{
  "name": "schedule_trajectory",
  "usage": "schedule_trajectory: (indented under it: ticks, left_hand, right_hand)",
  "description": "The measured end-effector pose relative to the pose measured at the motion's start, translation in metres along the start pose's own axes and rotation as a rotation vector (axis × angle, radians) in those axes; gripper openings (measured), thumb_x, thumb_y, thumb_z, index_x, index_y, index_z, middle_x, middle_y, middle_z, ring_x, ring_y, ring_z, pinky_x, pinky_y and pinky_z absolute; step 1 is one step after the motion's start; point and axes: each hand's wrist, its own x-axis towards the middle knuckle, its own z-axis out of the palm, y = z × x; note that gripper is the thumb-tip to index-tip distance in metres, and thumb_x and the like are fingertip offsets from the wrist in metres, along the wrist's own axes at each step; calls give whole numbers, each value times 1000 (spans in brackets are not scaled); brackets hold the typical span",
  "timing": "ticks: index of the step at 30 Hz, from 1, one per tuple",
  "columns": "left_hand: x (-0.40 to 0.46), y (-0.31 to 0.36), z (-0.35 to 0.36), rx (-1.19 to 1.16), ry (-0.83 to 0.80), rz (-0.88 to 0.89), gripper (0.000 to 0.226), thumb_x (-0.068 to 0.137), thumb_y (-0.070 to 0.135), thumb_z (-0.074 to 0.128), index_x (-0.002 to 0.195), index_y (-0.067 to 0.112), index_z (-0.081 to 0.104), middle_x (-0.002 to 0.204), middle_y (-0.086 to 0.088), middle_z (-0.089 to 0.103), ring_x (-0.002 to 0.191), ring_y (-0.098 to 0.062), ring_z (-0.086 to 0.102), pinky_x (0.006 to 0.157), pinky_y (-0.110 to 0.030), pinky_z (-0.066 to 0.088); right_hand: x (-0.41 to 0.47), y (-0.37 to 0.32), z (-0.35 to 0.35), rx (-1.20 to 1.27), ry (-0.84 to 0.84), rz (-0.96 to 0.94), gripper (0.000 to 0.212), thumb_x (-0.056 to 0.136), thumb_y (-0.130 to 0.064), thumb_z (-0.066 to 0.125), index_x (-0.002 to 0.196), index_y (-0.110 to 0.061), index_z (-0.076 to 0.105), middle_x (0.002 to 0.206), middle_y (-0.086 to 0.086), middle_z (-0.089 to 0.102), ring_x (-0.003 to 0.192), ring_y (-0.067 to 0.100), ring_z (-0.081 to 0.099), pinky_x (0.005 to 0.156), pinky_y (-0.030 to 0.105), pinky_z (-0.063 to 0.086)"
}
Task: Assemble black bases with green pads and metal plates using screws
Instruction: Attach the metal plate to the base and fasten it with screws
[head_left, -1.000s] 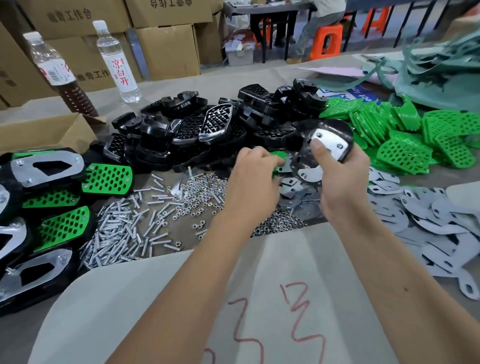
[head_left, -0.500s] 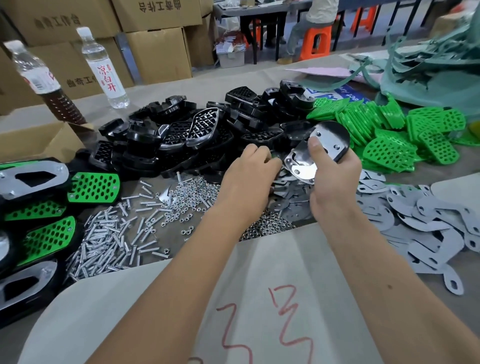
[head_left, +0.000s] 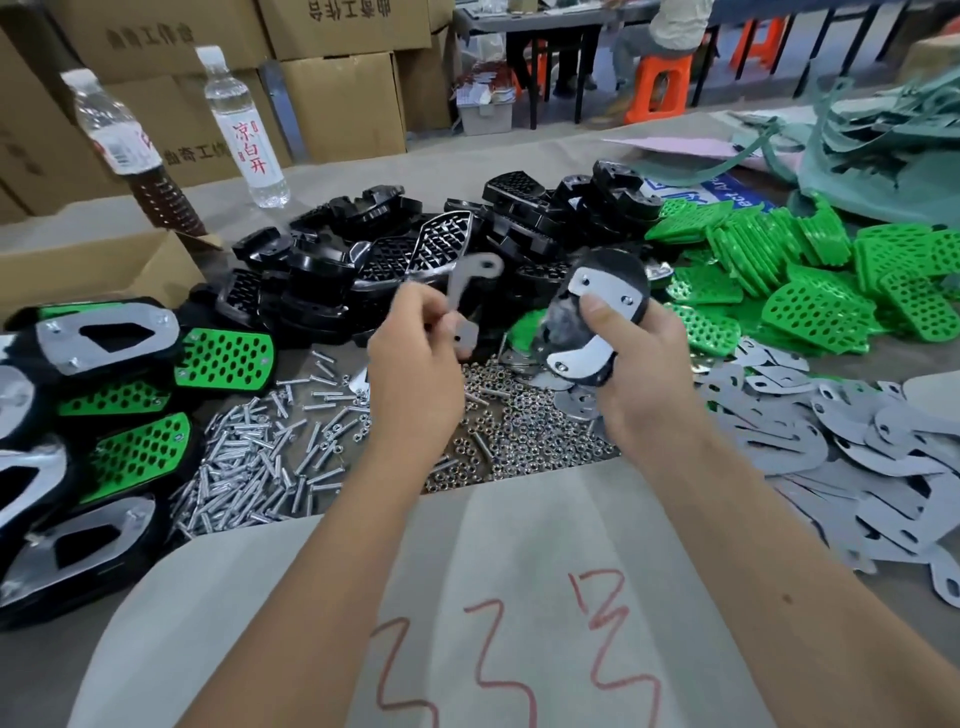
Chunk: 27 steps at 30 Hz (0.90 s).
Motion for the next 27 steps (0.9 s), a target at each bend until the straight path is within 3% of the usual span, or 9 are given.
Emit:
schedule_trajectory:
  ticks: [4,9,12,16,19,22,27]
  left_hand:
    - [-9,-10,-18,-323,61,-214,19,107,4,47,94,17,51,80,-3,65,57,-14,70,49,-29,50]
    - [-13,-16,-28,-725,50,-425,27,98,-17,49,91,5,64,83,-6,74,76,-17,71,76,-22,58]
    - [-13,-18,-32,-854,53,-522,31,94,-18,45,87,-3,72,87,-12,76,85,-21,75,81,-23,59]
    - [-16,-22,-33,-906,33,-517,20,93,-13,62,88,2,74,92,-8,79,86,-18,75,78,-22,59]
    - [-19,-23,-34,-906,-9,-456,25,83,-13,70,98,7,75,100,-7,78,91,-19,75,82,-27,61]
    - [-20,-23,-34,-934,-20,-452,40,67,1,80,106,8,74,105,-11,76,93,-20,76,81,-25,60]
    - [-22,-20,-35,-1009,-79,-457,19,71,3,77,88,11,82,93,-10,79,82,-16,77,74,-21,59]
  right_hand:
    - [-13,12,15,-43,-112,69,16,98,-3,64,112,-10,71,103,11,78,98,32,74,98,57,56]
    - [-20,18,19,-118,-186,92,21,100,-2,63,117,-11,71,114,13,77,111,34,72,103,56,54]
    - [-21,21,20,-165,-201,115,19,100,-5,64,115,-12,72,112,14,77,111,38,71,103,61,52]
    - [-21,23,21,-191,-200,158,19,100,-6,64,116,-12,73,110,12,78,111,40,71,104,63,51]
    - [-22,23,21,-182,-229,173,20,100,-6,64,117,-11,73,113,14,77,111,37,72,105,60,52]
    - [-22,22,21,-183,-268,176,20,100,-6,63,116,-10,73,113,14,77,109,34,73,101,54,55]
    - [-21,22,21,-178,-301,164,21,100,-2,61,115,-12,72,111,11,78,106,31,74,92,44,60]
